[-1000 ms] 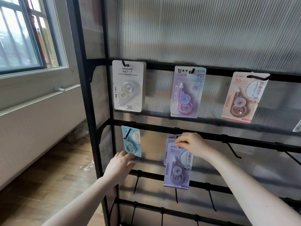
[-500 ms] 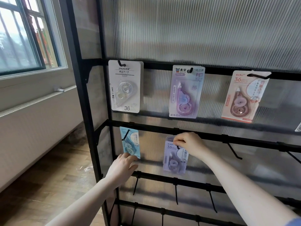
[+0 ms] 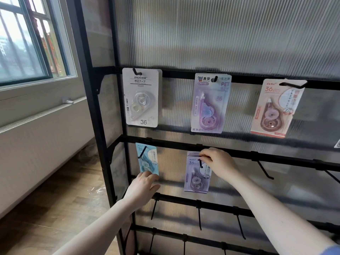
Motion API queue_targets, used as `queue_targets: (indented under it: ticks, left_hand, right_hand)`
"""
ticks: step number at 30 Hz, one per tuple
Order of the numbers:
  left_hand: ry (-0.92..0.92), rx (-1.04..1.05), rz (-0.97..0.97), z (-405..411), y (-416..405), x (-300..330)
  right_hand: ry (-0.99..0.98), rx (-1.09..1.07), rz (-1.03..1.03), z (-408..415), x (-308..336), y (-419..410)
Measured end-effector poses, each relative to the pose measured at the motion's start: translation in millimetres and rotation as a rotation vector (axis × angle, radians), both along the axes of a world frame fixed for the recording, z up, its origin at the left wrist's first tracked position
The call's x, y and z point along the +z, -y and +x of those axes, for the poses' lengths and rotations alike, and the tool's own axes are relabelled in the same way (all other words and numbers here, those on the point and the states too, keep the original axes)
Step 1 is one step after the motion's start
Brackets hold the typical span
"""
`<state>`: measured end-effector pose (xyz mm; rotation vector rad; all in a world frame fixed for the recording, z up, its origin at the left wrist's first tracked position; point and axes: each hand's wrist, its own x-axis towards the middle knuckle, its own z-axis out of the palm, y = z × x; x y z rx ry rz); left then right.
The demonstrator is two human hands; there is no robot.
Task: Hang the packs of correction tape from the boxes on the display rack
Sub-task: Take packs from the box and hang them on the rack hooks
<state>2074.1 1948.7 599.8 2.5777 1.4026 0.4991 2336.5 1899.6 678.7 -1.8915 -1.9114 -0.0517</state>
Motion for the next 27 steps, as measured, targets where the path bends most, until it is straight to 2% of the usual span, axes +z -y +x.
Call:
queue_targets:
  ticks: [6, 13, 27]
  left_hand:
    - [-0.001, -0.023, 0.019, 9.2, 6.2, 5.6]
    - [0.012, -0.047, 0.061, 27.1, 22.2, 2.6]
    - [-0.026, -0.023, 0.037, 78.6, 67.4, -19.4]
  right_hand:
    - [0.024, -0.128, 0.039, 14.4, -15.3, 23.7]
    - [0.054, -0.27, -0.105, 28.7, -40.7, 69.8]
    - [0.064, -0.364, -0.222, 81.3, -99.2, 152.2]
